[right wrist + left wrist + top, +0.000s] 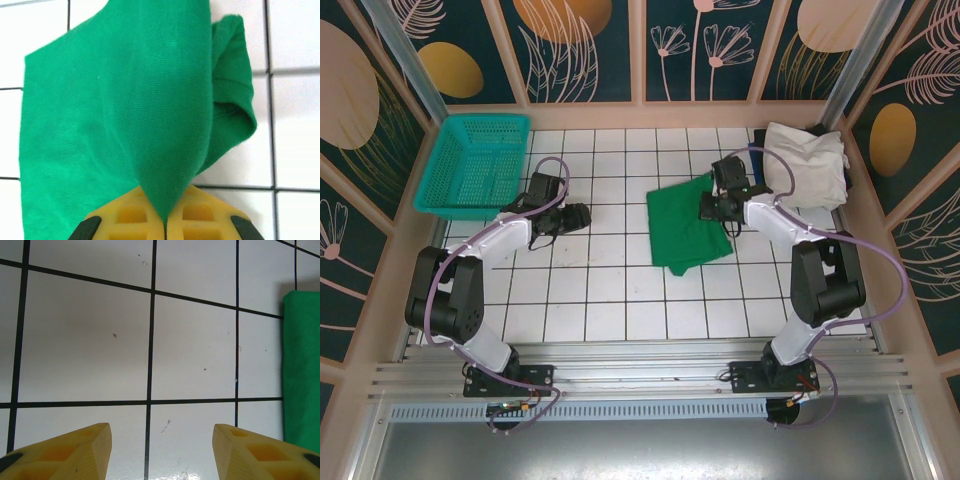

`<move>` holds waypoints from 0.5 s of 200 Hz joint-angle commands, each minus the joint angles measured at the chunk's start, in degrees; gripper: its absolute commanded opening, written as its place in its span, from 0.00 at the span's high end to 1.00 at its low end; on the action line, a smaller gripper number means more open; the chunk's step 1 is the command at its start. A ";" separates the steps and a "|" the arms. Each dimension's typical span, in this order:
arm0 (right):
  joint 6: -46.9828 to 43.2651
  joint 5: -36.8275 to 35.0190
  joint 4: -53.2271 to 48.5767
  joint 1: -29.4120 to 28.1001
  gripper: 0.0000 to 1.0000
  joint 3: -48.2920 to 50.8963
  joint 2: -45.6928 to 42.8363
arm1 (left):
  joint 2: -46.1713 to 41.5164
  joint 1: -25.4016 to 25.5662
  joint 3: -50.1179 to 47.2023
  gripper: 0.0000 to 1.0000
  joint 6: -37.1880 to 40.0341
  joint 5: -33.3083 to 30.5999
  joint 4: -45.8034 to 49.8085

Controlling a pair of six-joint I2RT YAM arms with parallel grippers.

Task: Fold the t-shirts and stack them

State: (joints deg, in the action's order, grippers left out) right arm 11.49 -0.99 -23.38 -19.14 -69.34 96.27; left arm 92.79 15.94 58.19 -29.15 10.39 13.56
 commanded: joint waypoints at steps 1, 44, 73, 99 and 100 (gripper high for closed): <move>-8.88 -12.14 -5.12 -0.73 1.00 -6.45 -1.31 | -1.21 -0.69 0.09 0.44 1.28 -0.16 0.63; -14.48 -16.16 -3.85 6.73 1.00 -16.70 -0.80 | -0.70 -0.89 0.82 0.45 1.38 0.21 0.68; -18.28 -14.36 2.25 11.96 1.00 -20.62 0.96 | -0.33 -0.92 1.05 0.45 1.29 0.59 0.65; -20.93 -12.05 7.62 15.66 1.00 -21.56 2.50 | -0.24 -0.92 1.04 0.45 1.20 0.76 0.65; -21.04 -11.94 7.89 15.86 1.00 -21.50 2.60 | -0.24 -0.92 1.04 0.45 1.15 0.72 0.67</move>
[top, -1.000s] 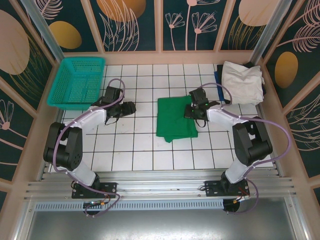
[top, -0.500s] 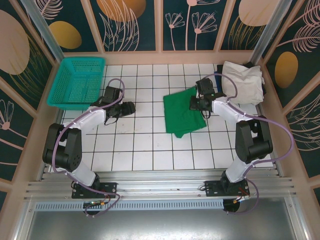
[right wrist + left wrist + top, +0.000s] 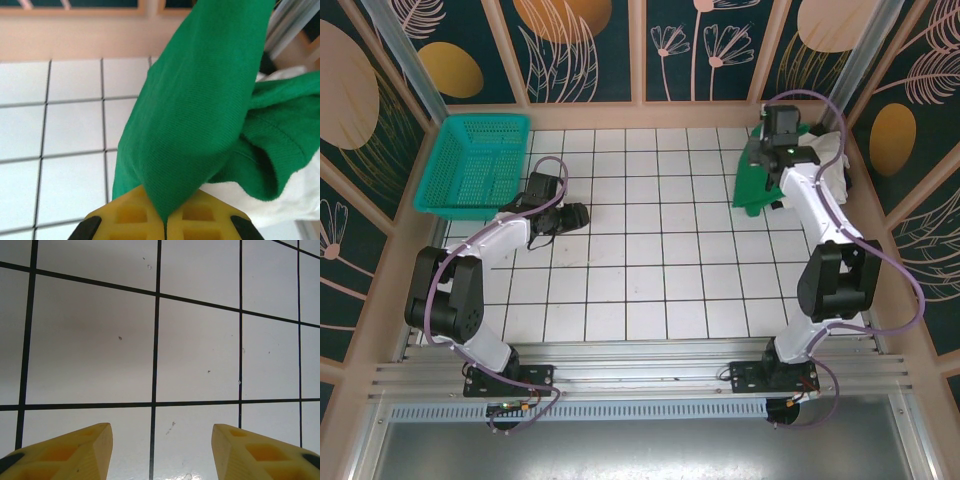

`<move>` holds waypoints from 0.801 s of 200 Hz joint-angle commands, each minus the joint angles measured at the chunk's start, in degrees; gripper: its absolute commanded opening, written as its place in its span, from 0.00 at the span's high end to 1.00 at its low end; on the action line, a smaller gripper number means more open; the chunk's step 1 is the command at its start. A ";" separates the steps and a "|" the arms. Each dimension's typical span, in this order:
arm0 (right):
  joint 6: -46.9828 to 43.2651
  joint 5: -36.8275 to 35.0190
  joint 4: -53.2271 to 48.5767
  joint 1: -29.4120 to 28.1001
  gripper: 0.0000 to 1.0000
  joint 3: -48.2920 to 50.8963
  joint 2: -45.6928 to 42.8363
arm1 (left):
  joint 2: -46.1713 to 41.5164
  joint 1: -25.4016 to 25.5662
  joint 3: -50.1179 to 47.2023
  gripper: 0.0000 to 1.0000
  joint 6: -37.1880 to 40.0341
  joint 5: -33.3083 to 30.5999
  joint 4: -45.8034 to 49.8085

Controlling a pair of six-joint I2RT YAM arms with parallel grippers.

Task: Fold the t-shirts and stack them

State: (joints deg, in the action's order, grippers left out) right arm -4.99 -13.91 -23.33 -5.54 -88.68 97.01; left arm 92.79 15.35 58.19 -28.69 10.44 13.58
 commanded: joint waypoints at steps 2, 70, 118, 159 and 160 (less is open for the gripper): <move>-4.76 1.18 8.39 2.52 1.00 -2.08 1.93 | -0.24 -0.33 1.11 0.45 0.62 0.71 0.65; -6.96 18.06 20.77 13.34 1.00 0.19 5.06 | -0.32 -0.33 2.19 0.45 0.47 1.32 1.65; -9.73 18.88 25.12 16.68 1.00 3.66 3.90 | -0.43 -0.34 2.19 0.45 -0.05 1.51 1.63; -7.99 20.25 28.61 17.53 1.00 8.67 0.80 | 0.26 -0.33 2.23 0.46 -0.54 3.01 0.45; -7.87 20.25 28.83 17.60 1.00 8.86 0.72 | 0.32 -0.33 2.25 0.46 -0.56 3.05 0.46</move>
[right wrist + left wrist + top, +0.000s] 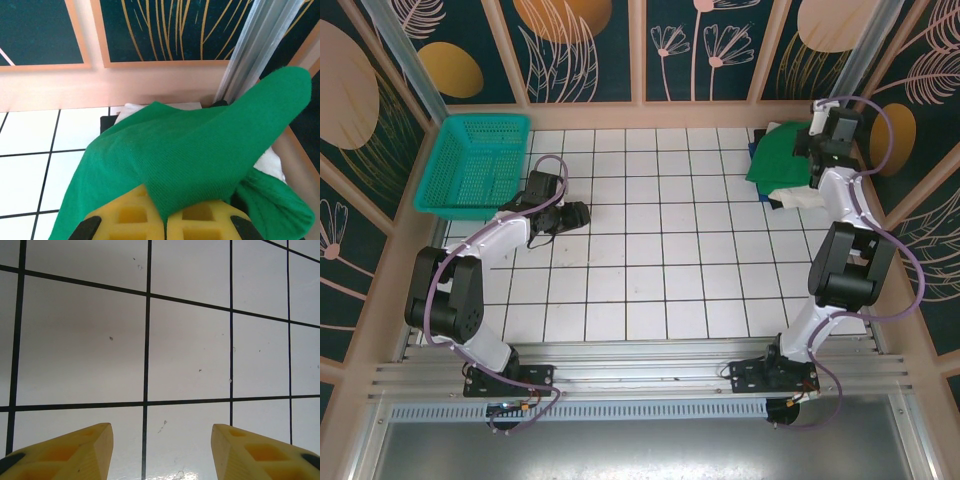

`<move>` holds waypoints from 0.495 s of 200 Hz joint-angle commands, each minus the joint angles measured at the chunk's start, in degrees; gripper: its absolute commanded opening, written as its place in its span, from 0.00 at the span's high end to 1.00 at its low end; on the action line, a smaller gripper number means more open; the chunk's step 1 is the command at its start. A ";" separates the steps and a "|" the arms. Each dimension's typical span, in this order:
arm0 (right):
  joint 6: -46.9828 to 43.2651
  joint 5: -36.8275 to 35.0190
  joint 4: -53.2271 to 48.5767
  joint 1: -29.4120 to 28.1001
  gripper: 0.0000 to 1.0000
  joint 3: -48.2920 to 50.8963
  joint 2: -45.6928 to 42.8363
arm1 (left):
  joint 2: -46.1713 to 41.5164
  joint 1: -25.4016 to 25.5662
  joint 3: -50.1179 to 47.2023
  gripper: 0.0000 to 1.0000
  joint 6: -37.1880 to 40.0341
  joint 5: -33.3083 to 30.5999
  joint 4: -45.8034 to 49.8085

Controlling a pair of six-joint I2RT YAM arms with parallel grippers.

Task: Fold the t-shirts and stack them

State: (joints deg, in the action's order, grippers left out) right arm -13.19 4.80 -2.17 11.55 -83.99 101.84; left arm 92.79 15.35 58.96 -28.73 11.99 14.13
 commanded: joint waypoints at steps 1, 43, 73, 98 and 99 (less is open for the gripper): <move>0.43 1.49 7.87 0.59 1.00 4.44 -4.15 | 0.34 -0.37 1.54 0.46 -0.53 1.52 -0.08; 3.89 7.79 10.86 5.62 1.00 5.90 0.26 | 0.20 -0.38 1.46 0.46 0.06 1.82 -0.07; 4.03 12.93 9.73 6.90 1.00 1.11 5.05 | 0.67 -0.33 2.24 0.46 0.51 1.68 0.64; 4.77 19.24 14.39 6.73 1.00 1.10 5.68 | 1.36 -0.34 3.28 0.46 0.43 1.67 0.85; 4.76 19.48 14.57 6.73 1.00 1.10 5.75 | 1.39 -0.33 3.32 0.46 0.39 1.69 0.87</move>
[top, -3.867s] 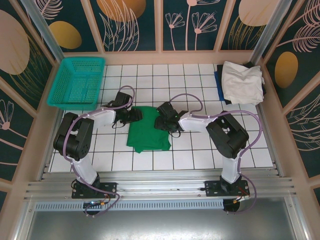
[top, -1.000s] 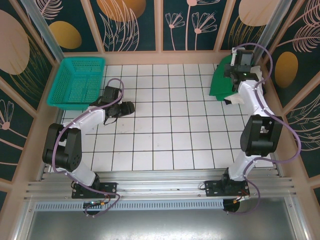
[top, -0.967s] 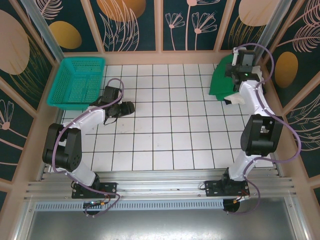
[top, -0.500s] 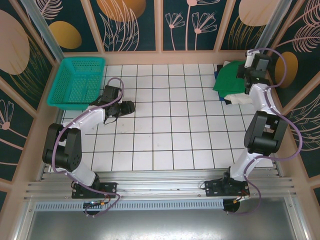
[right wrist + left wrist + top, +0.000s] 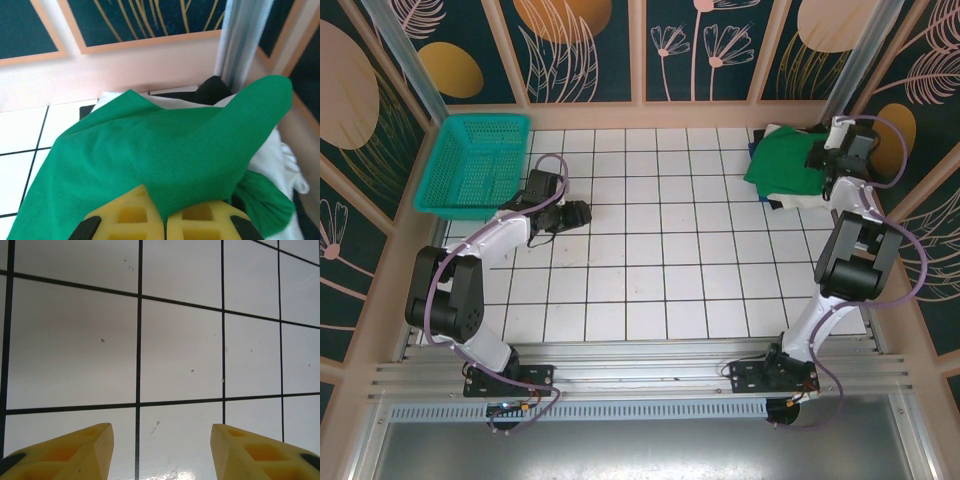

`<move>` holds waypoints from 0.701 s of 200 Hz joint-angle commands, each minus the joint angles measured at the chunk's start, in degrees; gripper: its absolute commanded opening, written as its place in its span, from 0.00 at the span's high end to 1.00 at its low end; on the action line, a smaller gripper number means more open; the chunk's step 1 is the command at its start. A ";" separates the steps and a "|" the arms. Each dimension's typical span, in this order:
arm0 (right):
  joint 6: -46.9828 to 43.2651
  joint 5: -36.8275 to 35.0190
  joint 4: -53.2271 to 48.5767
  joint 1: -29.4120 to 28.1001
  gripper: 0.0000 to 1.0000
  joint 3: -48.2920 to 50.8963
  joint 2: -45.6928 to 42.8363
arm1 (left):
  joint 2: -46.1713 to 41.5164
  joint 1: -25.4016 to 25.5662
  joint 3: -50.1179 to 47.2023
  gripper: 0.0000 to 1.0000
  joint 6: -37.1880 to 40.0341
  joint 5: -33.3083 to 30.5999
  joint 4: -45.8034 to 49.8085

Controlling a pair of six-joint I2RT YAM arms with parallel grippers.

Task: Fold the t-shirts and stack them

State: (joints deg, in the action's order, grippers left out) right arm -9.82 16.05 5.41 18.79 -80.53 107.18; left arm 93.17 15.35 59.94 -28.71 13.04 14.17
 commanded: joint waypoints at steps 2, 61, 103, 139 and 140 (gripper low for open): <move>1.32 8.63 7.36 -0.50 1.00 -2.44 0.56 | 1.09 -0.33 2.43 0.46 0.35 0.71 0.85; -5.19 8.84 8.83 -1.63 1.00 -8.19 4.58 | 2.90 -0.33 5.85 0.46 0.85 0.12 3.22; -5.28 7.51 6.15 1.46 1.00 -12.36 11.29 | 3.51 -0.35 6.61 0.46 0.41 0.52 3.58; -1.91 14.92 -7.34 7.58 1.00 -21.34 18.97 | 3.20 -0.33 6.05 0.46 0.50 0.00 3.58; -1.84 15.08 -7.48 7.71 1.00 -21.29 19.05 | 3.23 -0.33 6.10 0.46 0.50 0.03 3.58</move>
State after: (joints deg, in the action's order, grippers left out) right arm -13.96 26.37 6.11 22.02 -98.21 123.11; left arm 96.05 15.35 65.30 -28.71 13.02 16.36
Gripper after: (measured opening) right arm 0.058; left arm 0.541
